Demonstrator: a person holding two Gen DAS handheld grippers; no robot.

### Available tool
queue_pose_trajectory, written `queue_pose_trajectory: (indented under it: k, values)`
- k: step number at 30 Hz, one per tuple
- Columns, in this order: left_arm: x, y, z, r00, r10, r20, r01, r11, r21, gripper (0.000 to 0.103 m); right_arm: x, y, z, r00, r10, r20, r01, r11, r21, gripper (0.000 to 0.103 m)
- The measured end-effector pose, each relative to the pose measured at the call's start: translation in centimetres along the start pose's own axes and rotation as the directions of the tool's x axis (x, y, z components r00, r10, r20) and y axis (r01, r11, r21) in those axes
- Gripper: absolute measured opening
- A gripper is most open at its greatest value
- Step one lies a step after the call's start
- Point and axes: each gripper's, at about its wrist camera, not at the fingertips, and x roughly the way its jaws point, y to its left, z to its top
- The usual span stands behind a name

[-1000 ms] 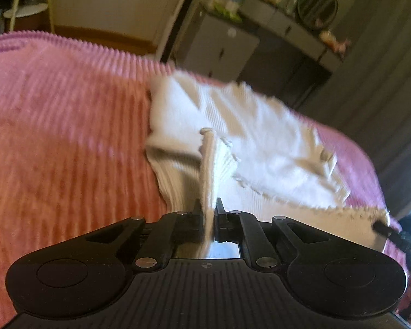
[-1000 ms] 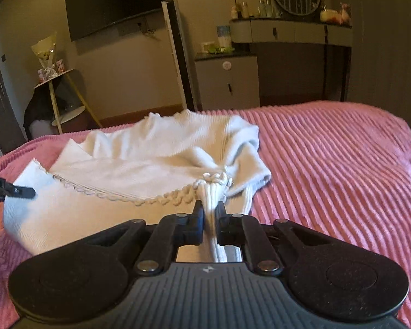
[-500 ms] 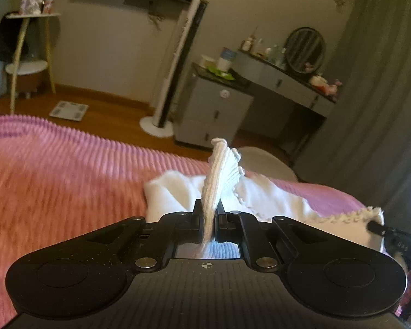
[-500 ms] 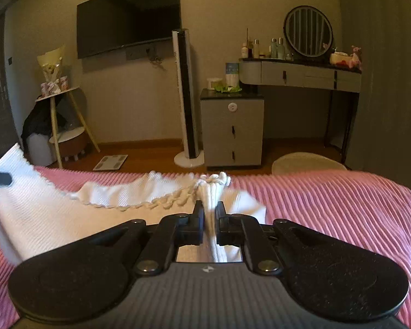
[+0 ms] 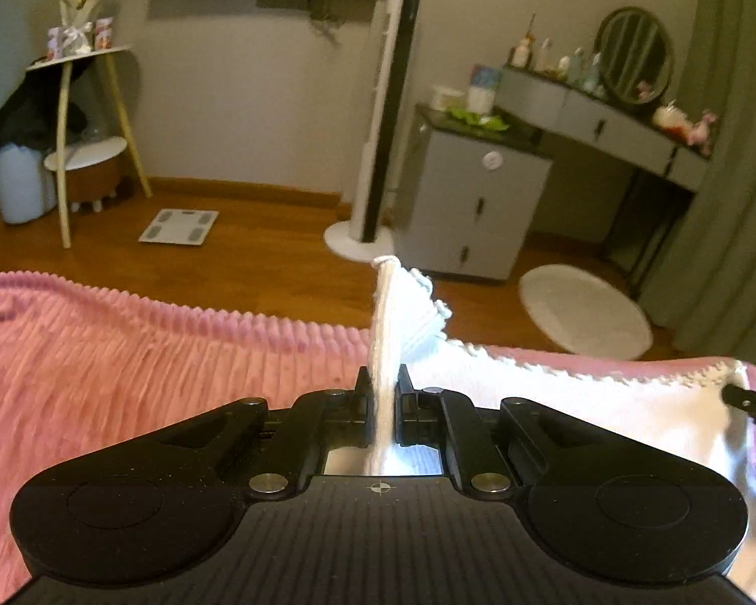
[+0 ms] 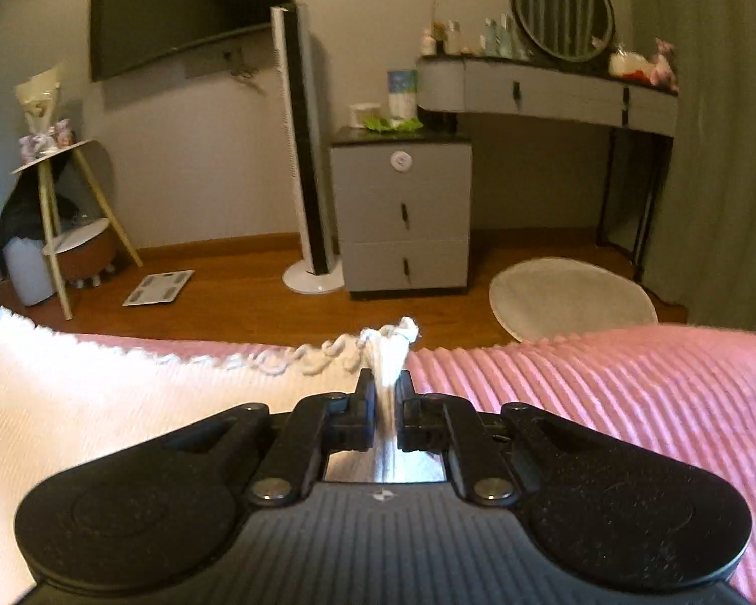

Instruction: Fold small clothes

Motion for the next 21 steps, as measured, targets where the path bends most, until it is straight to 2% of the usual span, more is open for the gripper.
queue_pose_trajectory:
  k: [5,8,10,14,17,18,19,21]
  values:
    - [4.4,-0.3,-1.7,0.992,0.114,-0.045,-0.114,0.993,0.011,0.010,3.9,-0.7,-1.6,0.996,-0.063,-0.061,0.064,0.998,0.007,0.006]
    - [6.3,-1.0,-3.3,0.970,0.228,-0.085,-0.219,0.971,0.099,0.014,4.6,-1.6,-2.0,0.994,-0.034,-0.104,0.039,0.998,0.043,0.008]
    - [6.1,-1.6,-3.7,0.957,0.282,-0.072,-0.270,0.952,0.144,0.018,2.8,-2.3,-1.6,0.996,-0.030,-0.082,0.037,0.996,0.085,0.016]
    - [2.0,-1.0,-3.2,0.964,0.261,-0.058,-0.259,0.965,0.037,0.030,-3.7,-2.4,-2.6,1.000,0.009,0.013,-0.011,0.992,0.123,0.017]
    - [-2.0,-1.4,-3.7,0.981,0.187,-0.041,-0.188,0.982,-0.004,0.037,-8.2,-0.3,-4.9,0.998,0.018,0.060,-0.022,0.998,0.055,0.017]
    - [-3.3,-1.9,-4.1,0.987,0.154,-0.034,-0.155,0.988,-0.008,0.041,-9.3,0.6,-5.9,0.997,0.044,0.068,-0.047,0.998,0.043,0.017]
    - [-4.4,-2.4,-4.7,0.992,0.120,-0.030,-0.121,0.993,-0.013,0.050,-10.4,1.6,-7.1,0.994,0.077,0.072,-0.080,0.996,0.043,0.018]
    - [-6.1,-3.3,-6.5,0.998,0.053,-0.026,-0.054,0.998,-0.038,0.057,-11.6,3.2,-9.1,0.988,0.140,0.068,-0.143,0.989,0.044,0.018]
